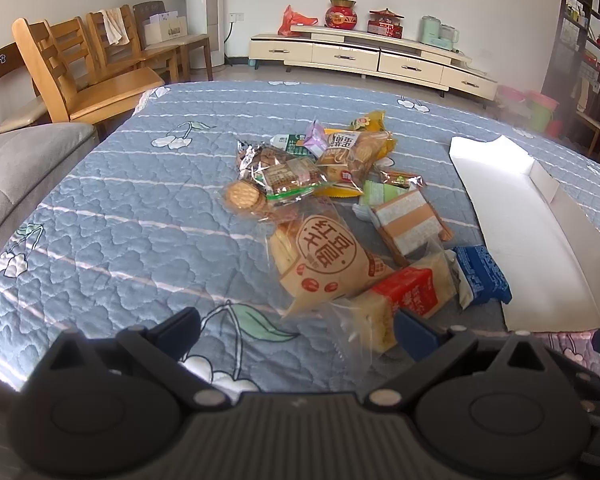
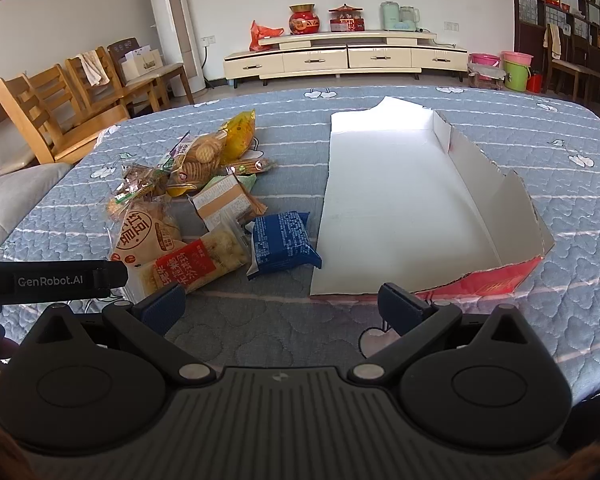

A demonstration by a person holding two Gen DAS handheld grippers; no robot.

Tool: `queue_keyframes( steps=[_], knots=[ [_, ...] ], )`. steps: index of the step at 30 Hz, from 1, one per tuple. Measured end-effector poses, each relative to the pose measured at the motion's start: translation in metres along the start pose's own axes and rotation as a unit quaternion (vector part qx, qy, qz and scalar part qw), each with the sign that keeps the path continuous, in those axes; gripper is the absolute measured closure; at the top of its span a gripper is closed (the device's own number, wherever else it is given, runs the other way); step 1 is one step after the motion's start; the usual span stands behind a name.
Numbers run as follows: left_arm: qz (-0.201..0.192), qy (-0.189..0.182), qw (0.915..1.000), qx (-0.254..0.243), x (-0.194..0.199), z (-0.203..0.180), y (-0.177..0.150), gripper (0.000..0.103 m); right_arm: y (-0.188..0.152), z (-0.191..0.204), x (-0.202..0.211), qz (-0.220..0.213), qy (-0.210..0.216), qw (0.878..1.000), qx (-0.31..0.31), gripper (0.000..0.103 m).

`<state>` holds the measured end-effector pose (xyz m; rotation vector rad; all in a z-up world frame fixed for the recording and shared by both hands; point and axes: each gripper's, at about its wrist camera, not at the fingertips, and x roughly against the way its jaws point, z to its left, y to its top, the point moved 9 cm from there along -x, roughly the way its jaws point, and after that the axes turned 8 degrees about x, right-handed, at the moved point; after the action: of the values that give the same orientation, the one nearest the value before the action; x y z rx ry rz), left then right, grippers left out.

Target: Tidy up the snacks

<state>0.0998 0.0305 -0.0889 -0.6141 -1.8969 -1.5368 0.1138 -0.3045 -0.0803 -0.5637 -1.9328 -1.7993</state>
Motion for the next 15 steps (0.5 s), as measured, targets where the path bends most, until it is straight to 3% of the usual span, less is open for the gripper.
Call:
queue_keyframes(
  steps=[7,15],
  knots=[
    [0.002,-0.003,0.9999,0.01,-0.007,-0.002,0.004,0.001,0.0,-0.001,-0.001,0.001,0.0,1.0,0.0,0.0],
    [0.01,-0.008,0.9982,0.059,-0.038,-0.011,0.036,0.001,-0.001,-0.003,-0.003,0.001,-0.004,1.0,-0.003,0.0]
  ],
)
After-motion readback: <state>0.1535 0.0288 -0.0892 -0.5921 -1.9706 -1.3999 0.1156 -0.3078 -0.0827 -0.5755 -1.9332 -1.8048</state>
